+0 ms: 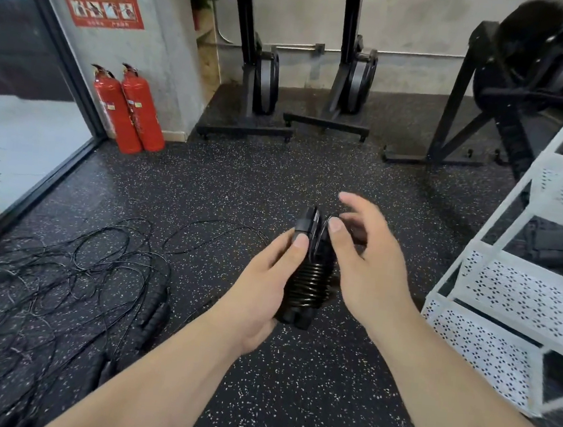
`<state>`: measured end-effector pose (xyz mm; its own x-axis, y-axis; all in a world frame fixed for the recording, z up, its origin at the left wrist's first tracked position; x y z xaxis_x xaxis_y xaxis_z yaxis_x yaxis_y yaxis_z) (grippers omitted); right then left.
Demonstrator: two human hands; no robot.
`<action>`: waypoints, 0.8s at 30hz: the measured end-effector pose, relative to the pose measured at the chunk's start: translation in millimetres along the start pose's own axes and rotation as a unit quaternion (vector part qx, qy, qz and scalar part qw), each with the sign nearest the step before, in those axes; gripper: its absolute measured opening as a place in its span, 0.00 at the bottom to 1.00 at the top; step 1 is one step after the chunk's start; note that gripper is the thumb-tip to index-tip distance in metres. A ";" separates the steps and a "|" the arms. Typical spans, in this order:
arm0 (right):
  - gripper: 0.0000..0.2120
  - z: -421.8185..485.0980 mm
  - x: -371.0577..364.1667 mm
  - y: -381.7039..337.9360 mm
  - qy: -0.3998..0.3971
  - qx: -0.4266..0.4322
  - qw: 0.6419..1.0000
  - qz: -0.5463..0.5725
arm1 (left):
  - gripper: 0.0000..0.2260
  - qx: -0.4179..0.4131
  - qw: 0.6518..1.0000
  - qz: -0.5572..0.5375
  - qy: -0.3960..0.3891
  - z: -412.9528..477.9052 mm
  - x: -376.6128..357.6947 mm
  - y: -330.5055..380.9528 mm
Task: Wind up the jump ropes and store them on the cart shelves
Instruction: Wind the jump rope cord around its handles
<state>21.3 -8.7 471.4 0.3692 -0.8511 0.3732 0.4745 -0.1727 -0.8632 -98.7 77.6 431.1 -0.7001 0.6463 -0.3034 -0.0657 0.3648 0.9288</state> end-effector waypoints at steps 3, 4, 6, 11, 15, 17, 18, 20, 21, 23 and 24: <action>0.13 -2.7 -2.3 -6.4 0.000 0.072 0.994 -0.083 | 0.14 -0.003 0.998 0.059 0.012 0.1 -8.3 -10.3; 0.13 -1.6 -1.3 -6.0 0.013 0.077 0.991 -0.107 | 0.14 -0.007 0.996 0.082 0.032 0.4 -10.7 -13.3; 0.13 1.0 -2.2 4.9 0.014 0.021 0.994 -0.104 | 0.15 -0.030 0.986 0.140 0.088 1.3 -12.7 -16.7; 0.14 -11.8 -0.6 22.4 0.011 -0.236 0.944 0.231 | 0.14 -0.193 0.947 0.242 0.089 -5.0 -31.0 -0.5; 0.15 -15.7 33.8 26.1 0.073 -0.165 0.969 0.168 | 0.14 -0.201 0.946 0.254 0.023 -5.3 -53.2 -4.7; 0.14 -16.8 56.8 25.9 0.107 -0.089 0.987 0.078 | 0.14 -0.181 0.946 0.267 -0.008 -7.6 -70.4 -8.6; 0.13 -17.5 67.1 25.7 0.119 -0.068 0.989 0.052 | 0.14 -0.170 0.950 0.262 -0.016 -10.6 -79.5 -8.5; 0.14 -19.5 87.2 23.2 0.136 -0.044 0.989 0.031 | 0.14 -0.135 0.964 0.227 -0.023 -18.3 -96.3 -7.8; 0.14 -20.2 96.8 20.5 0.141 -0.036 0.989 0.031 | 0.14 -0.114 0.972 0.205 -0.027 -23.0 -104.9 -6.9; 0.15 -19.5 116.6 15.1 0.140 -0.036 0.989 0.041 | 0.12 -0.077 0.981 0.174 -0.038 -32.2 -123.1 -4.6; 0.15 -18.8 126.5 12.1 0.136 -0.040 0.989 0.047 | 0.12 -0.062 0.985 0.156 -0.044 -37.4 -132.5 -2.6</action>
<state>58.7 -127.8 501.8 0.1753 -0.9651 0.1946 0.3791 -0.1163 -0.9180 -32.4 -34.1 476.8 -0.6365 0.7712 -0.0110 0.0523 0.0573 0.9970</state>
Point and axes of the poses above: each hand's wrist, its own z-axis towards the middle knuckle, its own x-axis out of the back of the hand, y = z × x, the point moved 7 cm from there along z, towards the middle knuckle, and after that the axes turned 9 degrees about y, right-handed, at the moved point
